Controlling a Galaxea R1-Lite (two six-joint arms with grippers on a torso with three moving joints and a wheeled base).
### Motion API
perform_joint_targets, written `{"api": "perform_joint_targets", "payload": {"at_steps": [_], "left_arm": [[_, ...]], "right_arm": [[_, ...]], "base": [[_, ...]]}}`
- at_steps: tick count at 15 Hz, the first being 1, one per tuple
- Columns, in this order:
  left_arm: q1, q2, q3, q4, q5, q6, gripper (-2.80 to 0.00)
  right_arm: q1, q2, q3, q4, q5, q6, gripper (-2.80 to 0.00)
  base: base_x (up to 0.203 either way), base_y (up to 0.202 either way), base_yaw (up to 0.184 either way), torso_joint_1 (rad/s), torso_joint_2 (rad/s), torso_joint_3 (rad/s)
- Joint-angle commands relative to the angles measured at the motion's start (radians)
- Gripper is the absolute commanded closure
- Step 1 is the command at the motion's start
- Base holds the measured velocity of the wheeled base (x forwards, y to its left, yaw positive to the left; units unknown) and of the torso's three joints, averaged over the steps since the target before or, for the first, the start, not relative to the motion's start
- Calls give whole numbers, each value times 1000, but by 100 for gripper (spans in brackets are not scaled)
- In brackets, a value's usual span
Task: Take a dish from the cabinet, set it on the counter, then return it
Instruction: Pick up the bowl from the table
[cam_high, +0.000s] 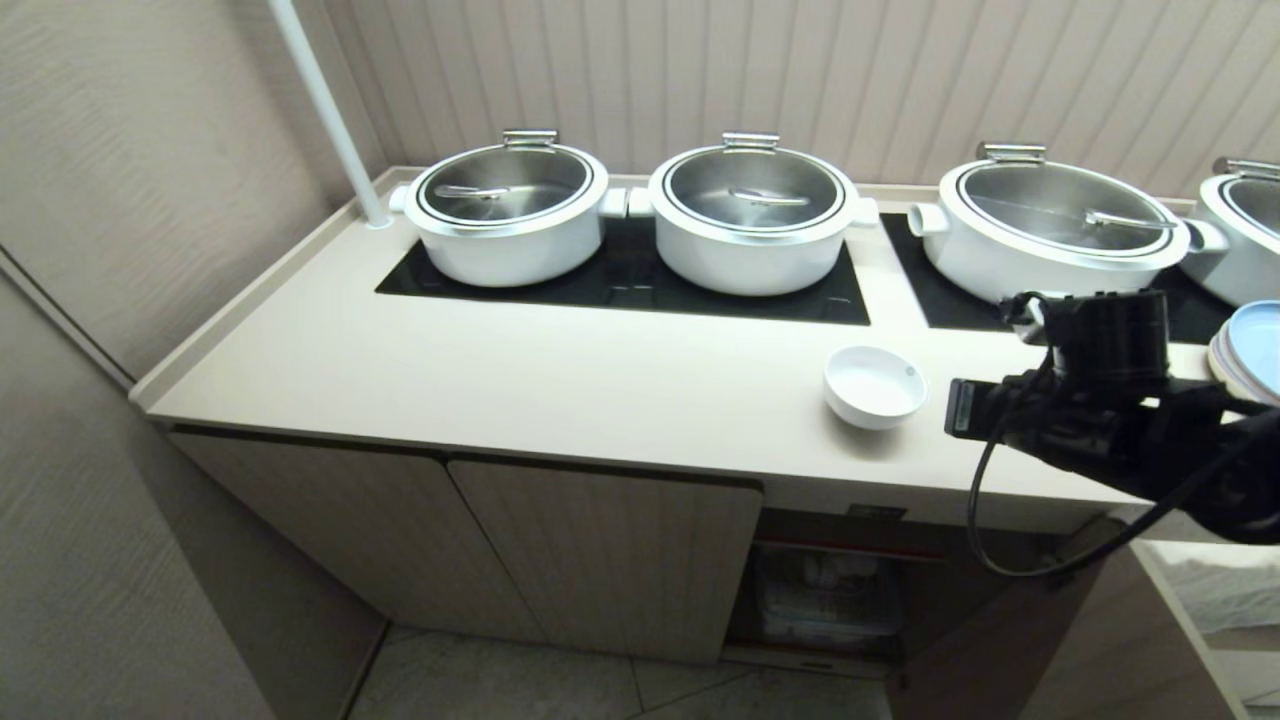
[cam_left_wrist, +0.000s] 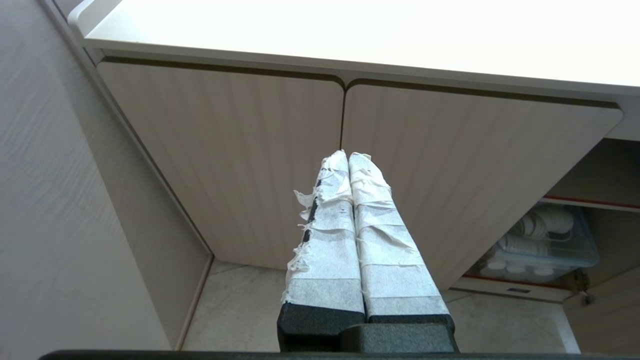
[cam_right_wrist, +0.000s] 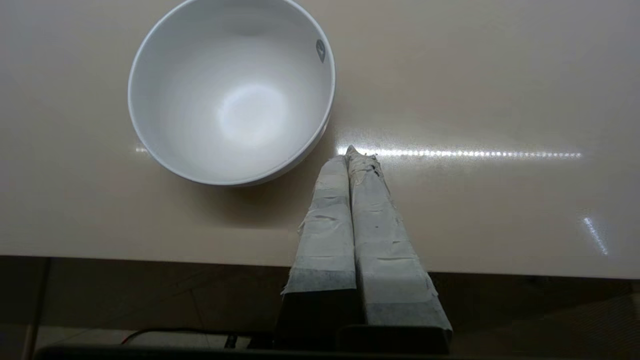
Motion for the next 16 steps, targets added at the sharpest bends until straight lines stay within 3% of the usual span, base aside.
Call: {"api": "perform_joint_targets", "payload": {"at_steps": [1,5,12,16], "left_arm": [[0,0,0,-1,1,-1,0],[0,0,0,-1,1,-1,0],[0,0,-2,-1,1,-1,0],[0,0,-2,-1,1,-1,0]], "right_arm": [[0,-76,14,-2,1,-13,0],[3,-204,138,-11,20,-64,0],[19,-499,590,-17,39,-97,0],[-27,-710,848,-65,144,-174,0]], "base": [[0,0,0,0,0,0],[0,0,0,0,0,0],[0,0,0,0,0,0],[0,0,0,0,0,0]]}}
